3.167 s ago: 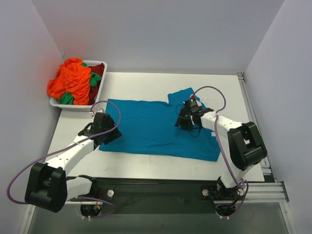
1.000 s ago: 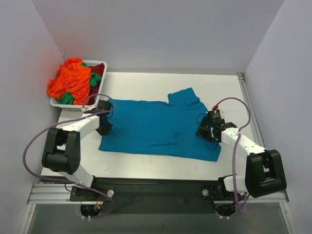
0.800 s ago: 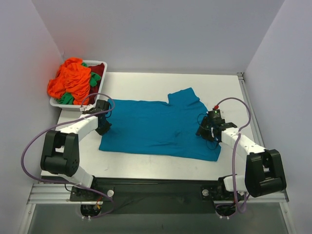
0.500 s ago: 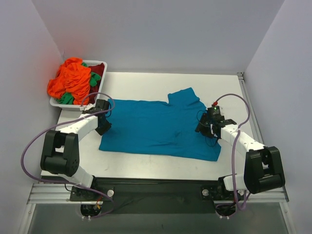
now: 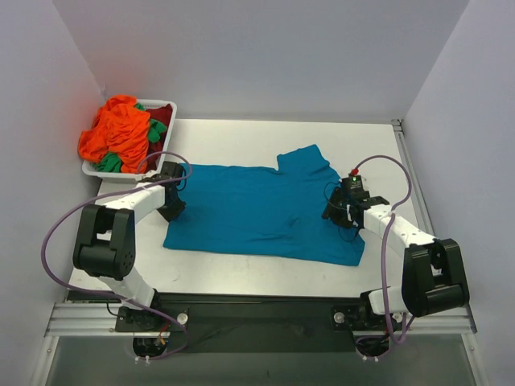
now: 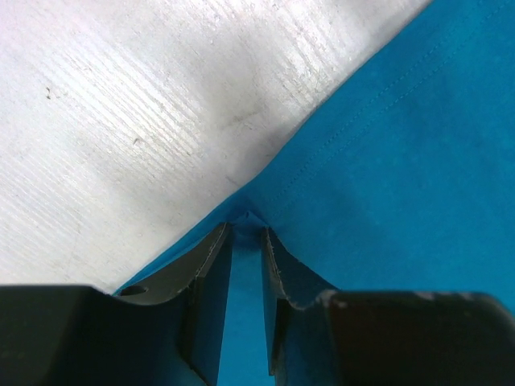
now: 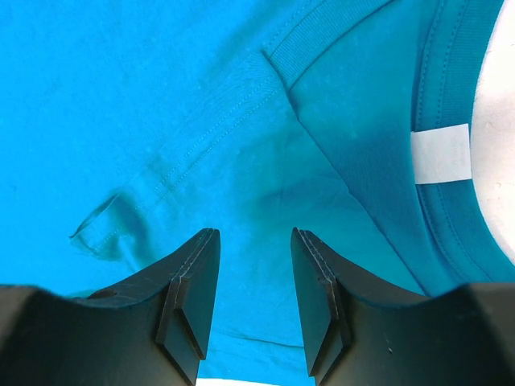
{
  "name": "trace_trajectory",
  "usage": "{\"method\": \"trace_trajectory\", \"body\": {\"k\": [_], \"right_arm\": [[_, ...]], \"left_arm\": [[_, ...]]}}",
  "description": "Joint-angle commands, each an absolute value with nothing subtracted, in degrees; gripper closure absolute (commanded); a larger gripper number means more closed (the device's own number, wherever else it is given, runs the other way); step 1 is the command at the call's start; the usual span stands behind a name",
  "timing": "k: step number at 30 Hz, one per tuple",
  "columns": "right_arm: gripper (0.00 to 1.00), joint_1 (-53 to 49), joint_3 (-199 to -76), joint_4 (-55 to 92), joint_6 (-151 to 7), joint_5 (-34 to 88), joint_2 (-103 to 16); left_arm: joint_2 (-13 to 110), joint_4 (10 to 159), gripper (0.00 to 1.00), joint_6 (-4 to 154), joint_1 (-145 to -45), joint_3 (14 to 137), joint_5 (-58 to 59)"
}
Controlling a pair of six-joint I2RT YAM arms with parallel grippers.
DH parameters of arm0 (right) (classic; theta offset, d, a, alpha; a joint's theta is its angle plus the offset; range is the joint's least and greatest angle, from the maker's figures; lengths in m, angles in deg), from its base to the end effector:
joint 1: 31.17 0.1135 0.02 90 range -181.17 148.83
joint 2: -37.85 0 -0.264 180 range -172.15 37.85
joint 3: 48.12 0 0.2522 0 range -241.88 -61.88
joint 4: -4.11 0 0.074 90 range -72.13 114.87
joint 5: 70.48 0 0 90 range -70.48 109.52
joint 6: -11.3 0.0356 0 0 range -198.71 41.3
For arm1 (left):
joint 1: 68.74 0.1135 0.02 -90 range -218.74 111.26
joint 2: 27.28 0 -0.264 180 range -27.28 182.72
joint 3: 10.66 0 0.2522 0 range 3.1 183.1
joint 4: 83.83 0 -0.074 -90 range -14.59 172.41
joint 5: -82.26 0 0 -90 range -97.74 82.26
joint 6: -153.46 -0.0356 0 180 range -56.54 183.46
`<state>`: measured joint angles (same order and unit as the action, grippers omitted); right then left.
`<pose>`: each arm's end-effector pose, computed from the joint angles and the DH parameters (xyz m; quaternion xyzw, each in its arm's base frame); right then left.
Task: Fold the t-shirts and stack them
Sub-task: Fold the flattened tshirt in 1/3 of the way
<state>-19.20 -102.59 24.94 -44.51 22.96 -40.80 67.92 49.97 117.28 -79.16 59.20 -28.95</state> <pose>0.2691 0.0592 0.1916 0.1667 0.9084 0.1754 0.3409 0.3031 -0.0426 0.1668 -0.3862 0.8905 0.0700 0.2301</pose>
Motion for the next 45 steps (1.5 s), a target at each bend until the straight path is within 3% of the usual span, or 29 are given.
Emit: {"method": "trace_trajectory", "body": {"k": [1, 15, 33, 45], "right_arm": [[0.59, -19.7, -102.2, 25.5, -45.3, 22.2, -41.0], [0.59, -20.3, -100.4, 24.6, -45.5, 22.4, -40.4], [0.56, -25.5, -111.0, 26.3, -47.1, 23.9, -46.5], [0.63, -24.9, -118.3, 26.1, -48.2, 24.3, -57.6]], "left_arm": [[68.3, 49.3, 0.69, 117.1, -78.9, 61.4, -29.8], [62.2, 49.6, 1.0, 116.0, -78.6, 56.2, -29.6], [57.4, 51.5, 1.0, 114.9, -78.0, 53.5, -28.3], [59.5, 52.4, 1.0, 114.6, -78.1, 54.2, -27.2]]}}
